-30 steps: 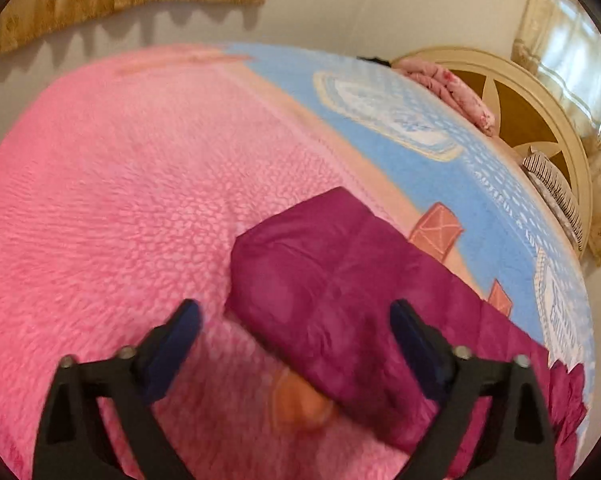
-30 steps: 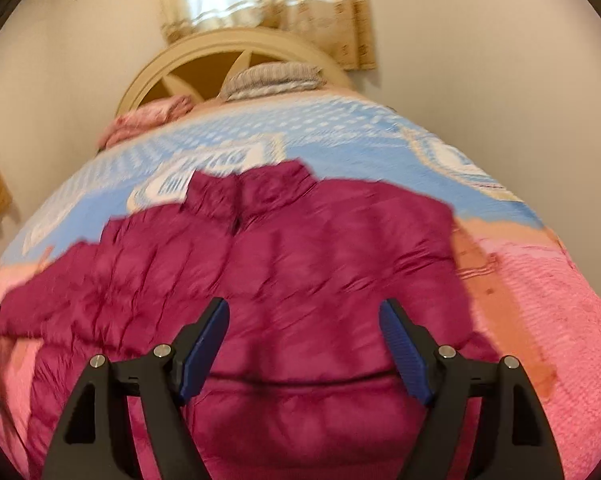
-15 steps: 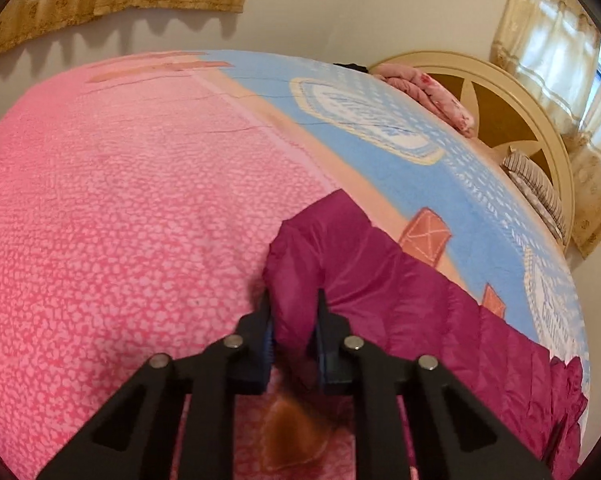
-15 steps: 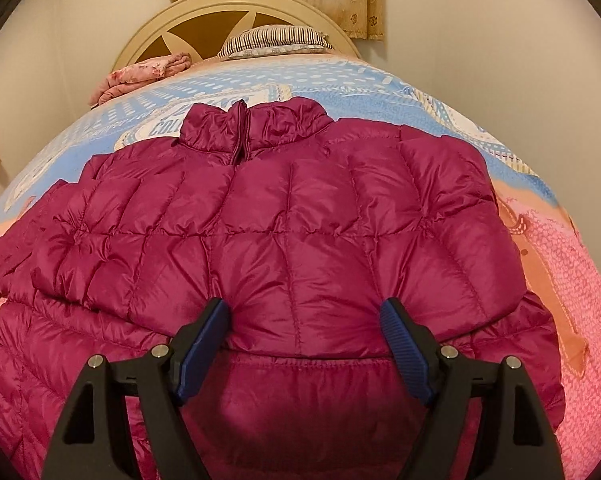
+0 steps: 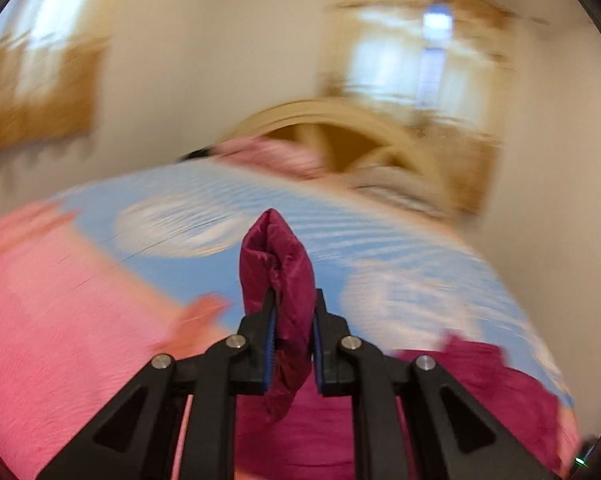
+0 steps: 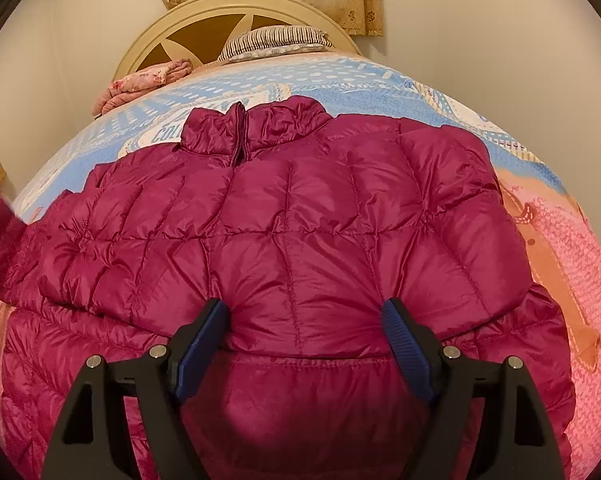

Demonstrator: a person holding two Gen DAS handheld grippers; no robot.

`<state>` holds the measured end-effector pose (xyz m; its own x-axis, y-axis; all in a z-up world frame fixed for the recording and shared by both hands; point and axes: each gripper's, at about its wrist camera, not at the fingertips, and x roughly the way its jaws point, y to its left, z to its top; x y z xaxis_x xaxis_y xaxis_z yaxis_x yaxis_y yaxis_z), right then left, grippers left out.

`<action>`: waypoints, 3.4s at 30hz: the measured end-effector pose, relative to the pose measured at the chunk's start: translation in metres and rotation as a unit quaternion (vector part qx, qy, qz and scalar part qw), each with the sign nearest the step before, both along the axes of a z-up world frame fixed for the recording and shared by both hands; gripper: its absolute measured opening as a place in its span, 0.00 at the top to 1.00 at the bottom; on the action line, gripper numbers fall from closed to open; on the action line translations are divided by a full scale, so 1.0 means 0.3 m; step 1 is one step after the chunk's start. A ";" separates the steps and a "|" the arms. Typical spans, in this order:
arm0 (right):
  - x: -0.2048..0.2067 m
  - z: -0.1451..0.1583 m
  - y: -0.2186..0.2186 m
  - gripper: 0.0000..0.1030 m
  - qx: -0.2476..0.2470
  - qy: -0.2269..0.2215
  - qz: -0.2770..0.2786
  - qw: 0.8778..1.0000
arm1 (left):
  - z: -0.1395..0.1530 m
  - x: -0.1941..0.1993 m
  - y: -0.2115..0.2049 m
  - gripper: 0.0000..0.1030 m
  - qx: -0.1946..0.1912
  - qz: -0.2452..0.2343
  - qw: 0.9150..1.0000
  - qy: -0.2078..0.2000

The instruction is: Fold large clothes

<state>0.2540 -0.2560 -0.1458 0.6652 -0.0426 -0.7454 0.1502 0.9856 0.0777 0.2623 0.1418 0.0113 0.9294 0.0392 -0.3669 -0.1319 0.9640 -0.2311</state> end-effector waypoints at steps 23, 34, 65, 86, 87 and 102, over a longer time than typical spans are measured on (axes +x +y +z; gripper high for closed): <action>-0.059 0.005 -0.131 0.21 0.122 -0.054 -0.039 0.990 | -0.281 -0.092 -0.709 0.26 0.019 -0.262 0.953 0.149; -0.183 0.172 -0.226 0.22 0.145 -0.103 -0.054 0.983 | -0.335 -0.182 -0.379 0.01 0.058 -0.137 0.980 0.133; -0.033 0.014 -0.125 0.83 0.013 0.010 0.005 1.000 | -0.484 -0.129 -0.270 0.01 -0.026 -0.054 0.976 0.210; 0.156 0.094 -0.099 0.60 -0.008 -0.003 0.029 1.000 | -0.412 0.217 -0.385 0.02 0.113 0.002 0.971 0.209; 0.157 0.065 -0.099 0.60 -0.014 0.003 0.026 1.000 | -0.442 0.212 -0.390 0.01 0.121 0.002 0.970 0.210; 0.213 0.197 -0.129 0.54 0.035 -0.007 -0.004 0.999 | -0.441 0.065 -0.233 0.00 -0.035 0.033 0.991 0.125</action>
<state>0.3179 -0.2946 -0.0866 0.6758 0.0046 -0.7371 0.1559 0.9765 0.1490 0.2817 0.0720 -0.1208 0.8052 0.0633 -0.5897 -0.2564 0.9337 -0.2499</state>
